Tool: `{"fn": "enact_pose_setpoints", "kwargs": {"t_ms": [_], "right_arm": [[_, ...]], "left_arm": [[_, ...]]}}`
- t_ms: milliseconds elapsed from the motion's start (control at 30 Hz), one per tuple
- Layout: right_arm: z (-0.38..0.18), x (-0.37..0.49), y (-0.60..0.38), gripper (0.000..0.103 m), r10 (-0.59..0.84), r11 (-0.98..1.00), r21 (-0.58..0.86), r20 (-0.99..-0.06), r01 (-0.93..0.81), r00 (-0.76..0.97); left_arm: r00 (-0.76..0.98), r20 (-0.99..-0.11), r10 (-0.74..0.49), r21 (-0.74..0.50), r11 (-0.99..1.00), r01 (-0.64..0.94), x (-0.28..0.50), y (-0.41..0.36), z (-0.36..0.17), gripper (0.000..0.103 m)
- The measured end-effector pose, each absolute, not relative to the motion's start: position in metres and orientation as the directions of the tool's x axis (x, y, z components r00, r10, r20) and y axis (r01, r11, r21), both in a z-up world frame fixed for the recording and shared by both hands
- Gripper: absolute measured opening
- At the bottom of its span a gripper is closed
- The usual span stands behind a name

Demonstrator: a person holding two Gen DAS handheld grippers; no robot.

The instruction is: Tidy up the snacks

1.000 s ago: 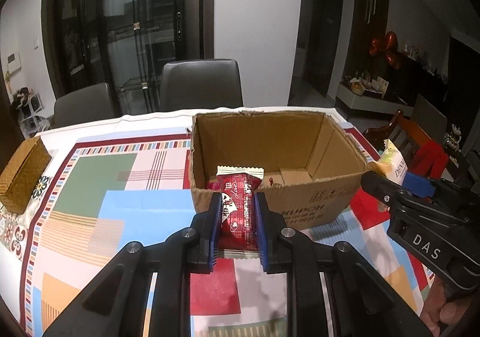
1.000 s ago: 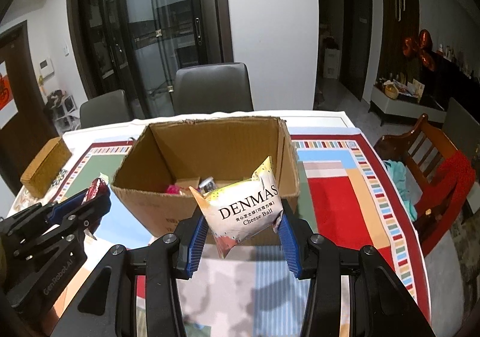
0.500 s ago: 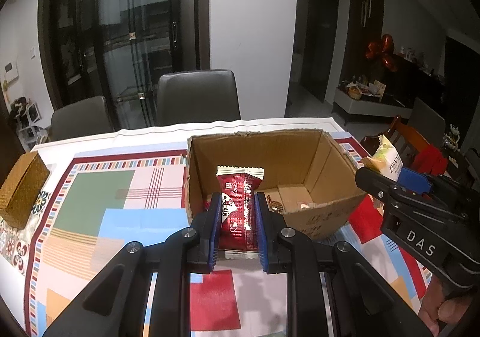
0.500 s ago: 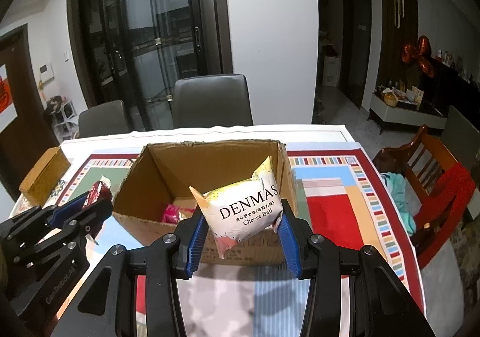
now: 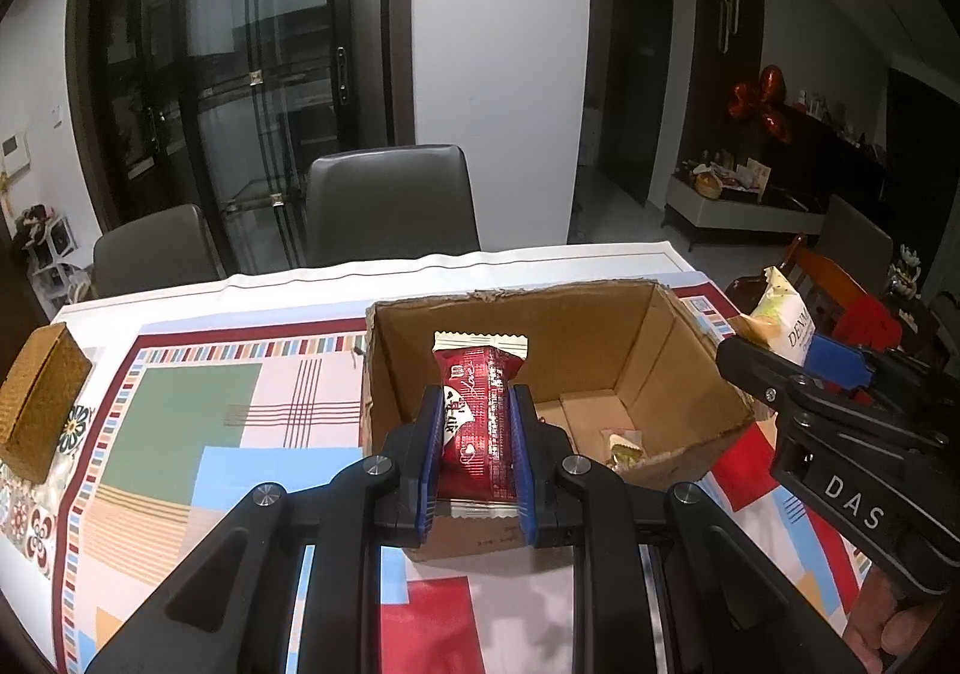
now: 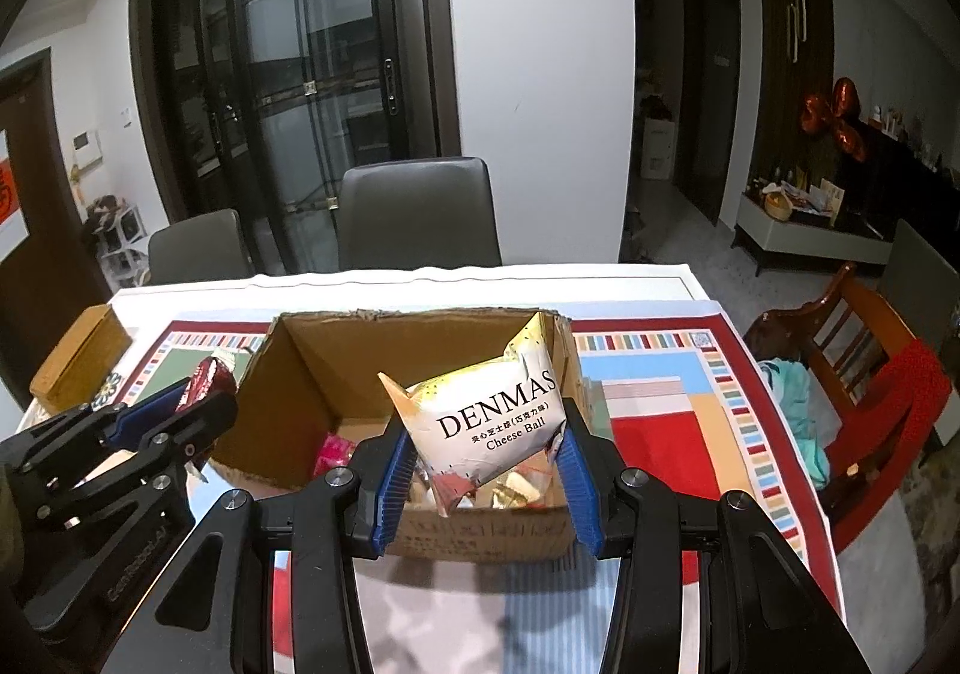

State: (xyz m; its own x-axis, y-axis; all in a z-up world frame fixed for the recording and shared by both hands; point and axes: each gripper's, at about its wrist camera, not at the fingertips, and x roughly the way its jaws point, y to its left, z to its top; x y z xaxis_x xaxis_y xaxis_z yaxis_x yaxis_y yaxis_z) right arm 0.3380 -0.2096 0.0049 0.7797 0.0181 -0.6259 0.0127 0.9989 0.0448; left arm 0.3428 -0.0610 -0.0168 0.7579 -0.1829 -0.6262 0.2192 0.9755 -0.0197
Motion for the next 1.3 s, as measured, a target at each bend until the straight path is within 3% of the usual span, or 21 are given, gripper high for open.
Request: {"fn": "enact_pose_setpoints", "kwargs": {"t_ms": [1067, 1133, 1167, 1233, 1300], "right_arm": [[-0.009, 0.382, -0.196, 0.048, 0.016, 1.0, 0.01, -0.666, -0.012, 0.746], [-0.009, 0.383, -0.196, 0.051, 0.013, 1.0, 0.006, -0.667, -0.012, 0.745], [-0.009, 0.383, -0.196, 0.056, 0.012, 1.0, 0.006, -0.667, -0.011, 0.745], [-0.008, 0.383, -0.196, 0.065, 0.006, 1.0, 0.001, -0.665, -0.007, 0.747], [-0.007, 0.383, -0.196, 0.079, -0.012, 1.0, -0.013, -0.661, 0.005, 0.75]], "left_arm": [[0.722, -0.669, -0.175, -0.024, 0.976, 0.215, 0.387, -0.06, -0.038, 0.023], [0.726, -0.666, -0.173, -0.019, 0.976, 0.215, 0.387, -0.06, -0.037, 0.026], [0.727, -0.665, -0.171, -0.016, 0.976, 0.215, 0.387, -0.06, -0.036, 0.029], [0.736, -0.657, -0.163, -0.012, 0.978, 0.207, 0.386, -0.058, -0.034, 0.046], [0.749, -0.646, -0.148, 0.0, 0.981, 0.194, 0.383, -0.056, -0.033, 0.049]]}}
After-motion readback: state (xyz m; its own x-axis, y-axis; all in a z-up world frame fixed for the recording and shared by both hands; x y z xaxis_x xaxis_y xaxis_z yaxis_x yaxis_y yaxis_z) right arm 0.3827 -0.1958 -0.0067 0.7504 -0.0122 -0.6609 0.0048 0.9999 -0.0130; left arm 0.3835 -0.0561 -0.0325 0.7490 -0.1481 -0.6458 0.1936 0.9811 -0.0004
